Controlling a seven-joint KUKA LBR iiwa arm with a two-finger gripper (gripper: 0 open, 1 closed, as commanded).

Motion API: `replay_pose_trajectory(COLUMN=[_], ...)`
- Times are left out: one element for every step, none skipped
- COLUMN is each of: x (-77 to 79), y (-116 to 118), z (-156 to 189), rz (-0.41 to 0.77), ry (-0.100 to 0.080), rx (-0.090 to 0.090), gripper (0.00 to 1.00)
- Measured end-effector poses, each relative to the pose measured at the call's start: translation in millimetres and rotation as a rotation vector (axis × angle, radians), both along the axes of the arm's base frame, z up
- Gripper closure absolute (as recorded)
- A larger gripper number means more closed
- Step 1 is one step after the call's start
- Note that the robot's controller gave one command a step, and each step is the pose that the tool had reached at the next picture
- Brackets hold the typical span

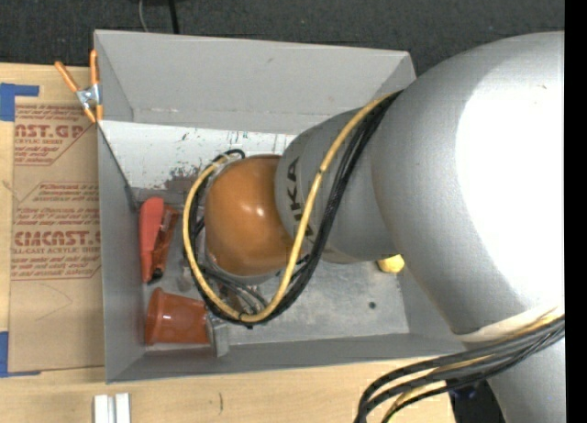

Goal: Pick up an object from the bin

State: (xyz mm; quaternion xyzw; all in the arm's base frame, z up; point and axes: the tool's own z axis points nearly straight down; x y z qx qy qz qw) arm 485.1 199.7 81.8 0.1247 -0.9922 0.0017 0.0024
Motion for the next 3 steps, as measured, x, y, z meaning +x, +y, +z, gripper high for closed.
replay_pose_trajectory(x=[-0.2, -0.1, -0.4], y=[46, 45, 42], z=[-11, -11, 68], rz=[0.036, 0.036, 0.062], ry=[-0.01, -0.01, -0.011], rx=[0.008, 0.008, 0.009], gripper=[1.0, 1.0, 1.0])
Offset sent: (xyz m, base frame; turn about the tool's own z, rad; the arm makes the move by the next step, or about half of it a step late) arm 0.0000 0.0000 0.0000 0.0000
